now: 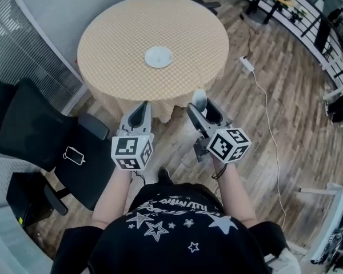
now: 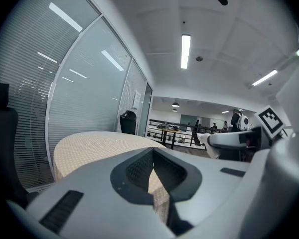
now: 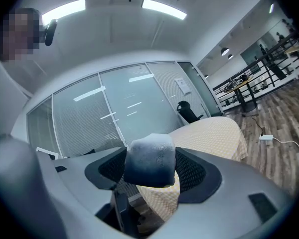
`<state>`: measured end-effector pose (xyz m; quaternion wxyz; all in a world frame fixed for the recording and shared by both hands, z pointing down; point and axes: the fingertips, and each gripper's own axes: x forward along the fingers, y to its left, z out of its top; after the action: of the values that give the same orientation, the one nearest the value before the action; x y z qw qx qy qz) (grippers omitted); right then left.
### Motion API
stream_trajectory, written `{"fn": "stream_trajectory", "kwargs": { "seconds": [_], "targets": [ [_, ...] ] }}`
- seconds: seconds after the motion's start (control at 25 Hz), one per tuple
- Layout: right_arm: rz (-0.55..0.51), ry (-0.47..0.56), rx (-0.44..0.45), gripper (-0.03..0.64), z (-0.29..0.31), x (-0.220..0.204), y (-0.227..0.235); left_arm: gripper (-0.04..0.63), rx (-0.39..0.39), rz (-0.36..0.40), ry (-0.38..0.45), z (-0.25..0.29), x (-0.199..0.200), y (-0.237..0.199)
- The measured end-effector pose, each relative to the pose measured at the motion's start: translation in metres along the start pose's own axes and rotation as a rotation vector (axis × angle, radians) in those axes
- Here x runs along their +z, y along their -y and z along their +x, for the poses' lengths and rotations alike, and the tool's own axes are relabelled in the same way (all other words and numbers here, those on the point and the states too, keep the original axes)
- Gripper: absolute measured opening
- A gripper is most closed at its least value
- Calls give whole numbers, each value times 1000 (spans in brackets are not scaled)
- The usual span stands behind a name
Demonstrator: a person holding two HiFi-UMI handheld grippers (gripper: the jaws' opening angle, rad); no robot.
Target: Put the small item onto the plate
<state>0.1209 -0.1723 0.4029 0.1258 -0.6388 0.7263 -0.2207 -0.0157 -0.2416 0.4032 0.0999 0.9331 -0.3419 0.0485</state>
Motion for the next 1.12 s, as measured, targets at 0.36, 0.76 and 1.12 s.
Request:
{"fn": "stream_trajectory", "kwargs": {
  "seconds": [0.36,0.76,1.12],
  "targets": [
    [-23,-50,-41,299,31,2,13,0,-22,-31,-25,27,4,-32],
    [-19,-99,44,299,95,8,42,0,62,-13,-36,62,5,-60],
    [-35,-179,164,299,191,23,80,0,187,-5,-63,133,11,-95]
  ]
}}
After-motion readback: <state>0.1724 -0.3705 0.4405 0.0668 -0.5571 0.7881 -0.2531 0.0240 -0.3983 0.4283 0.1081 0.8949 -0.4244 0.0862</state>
